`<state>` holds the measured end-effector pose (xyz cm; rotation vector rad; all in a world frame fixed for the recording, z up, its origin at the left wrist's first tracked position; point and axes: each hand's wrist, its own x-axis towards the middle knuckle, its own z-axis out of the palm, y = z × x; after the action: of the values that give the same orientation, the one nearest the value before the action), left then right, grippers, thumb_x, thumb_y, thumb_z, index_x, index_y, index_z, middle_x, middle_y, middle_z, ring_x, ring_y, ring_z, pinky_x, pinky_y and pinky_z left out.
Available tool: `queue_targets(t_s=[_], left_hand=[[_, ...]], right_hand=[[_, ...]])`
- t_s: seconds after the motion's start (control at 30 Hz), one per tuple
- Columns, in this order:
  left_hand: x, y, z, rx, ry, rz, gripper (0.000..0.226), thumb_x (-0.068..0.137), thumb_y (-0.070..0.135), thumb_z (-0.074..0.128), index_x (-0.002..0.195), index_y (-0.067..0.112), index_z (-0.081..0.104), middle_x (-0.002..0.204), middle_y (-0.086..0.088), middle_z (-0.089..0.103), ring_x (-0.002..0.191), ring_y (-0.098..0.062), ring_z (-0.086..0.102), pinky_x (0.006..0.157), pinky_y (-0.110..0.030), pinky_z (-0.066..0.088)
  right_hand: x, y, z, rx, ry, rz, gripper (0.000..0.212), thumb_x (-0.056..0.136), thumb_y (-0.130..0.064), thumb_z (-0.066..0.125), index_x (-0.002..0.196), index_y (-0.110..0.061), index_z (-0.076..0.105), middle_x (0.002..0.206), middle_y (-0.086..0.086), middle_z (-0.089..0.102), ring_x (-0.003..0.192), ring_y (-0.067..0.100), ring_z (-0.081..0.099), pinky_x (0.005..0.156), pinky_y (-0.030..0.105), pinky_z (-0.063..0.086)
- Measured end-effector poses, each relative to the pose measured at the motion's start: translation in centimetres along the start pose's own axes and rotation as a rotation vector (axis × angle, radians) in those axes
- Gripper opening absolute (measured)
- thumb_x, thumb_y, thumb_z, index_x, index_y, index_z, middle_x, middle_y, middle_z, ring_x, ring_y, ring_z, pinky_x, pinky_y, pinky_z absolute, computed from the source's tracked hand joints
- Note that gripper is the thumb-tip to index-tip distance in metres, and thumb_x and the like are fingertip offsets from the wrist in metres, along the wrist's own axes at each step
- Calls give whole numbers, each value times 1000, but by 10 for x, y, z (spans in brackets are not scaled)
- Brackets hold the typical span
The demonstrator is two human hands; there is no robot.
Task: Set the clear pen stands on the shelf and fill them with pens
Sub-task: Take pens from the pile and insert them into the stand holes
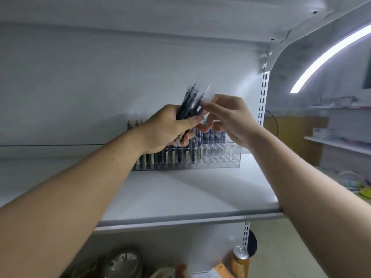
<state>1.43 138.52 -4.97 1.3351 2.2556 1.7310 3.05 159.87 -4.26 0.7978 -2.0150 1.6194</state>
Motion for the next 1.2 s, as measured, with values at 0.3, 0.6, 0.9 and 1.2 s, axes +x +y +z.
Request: queue_targets(t_s=[0.3, 0.6, 0.9, 1.2], left_hand=[[-2, -5, -1, -10, 47, -31, 23, 112, 24, 52, 113, 2, 59, 88, -10, 71, 59, -16, 54, 52, -29, 44], [-3, -6, -7, -26, 56, -57, 27, 110, 31, 54, 123, 10, 66, 83, -2, 65, 68, -16, 65, 67, -34, 59], [-4, -5, -7, 14, 54, -34, 27, 111, 32, 51, 131, 21, 65, 104, -4, 80, 78, -18, 72, 80, -40, 59], [-3, -5, -6, -23, 105, -9, 28, 112, 30, 49, 134, 14, 53, 106, -7, 81, 76, -20, 74, 64, -31, 55]], right_hand=[[3, 2, -2, 188, 112, 53, 21, 106, -17, 59, 105, 3, 64, 91, 16, 73, 78, 28, 73, 61, 29, 51], [10, 12, -14, -373, 373, -75, 17, 109, -18, 56, 103, -6, 66, 83, 3, 73, 64, 22, 74, 58, 38, 55], [6, 9, -4, -525, 262, -93, 21, 107, -19, 59, 99, -1, 65, 75, -1, 71, 67, 23, 77, 61, 39, 57], [-2, 7, 7, -611, 75, -55, 20, 107, -17, 57, 100, 1, 64, 82, 6, 75, 67, 21, 77, 70, 52, 62]])
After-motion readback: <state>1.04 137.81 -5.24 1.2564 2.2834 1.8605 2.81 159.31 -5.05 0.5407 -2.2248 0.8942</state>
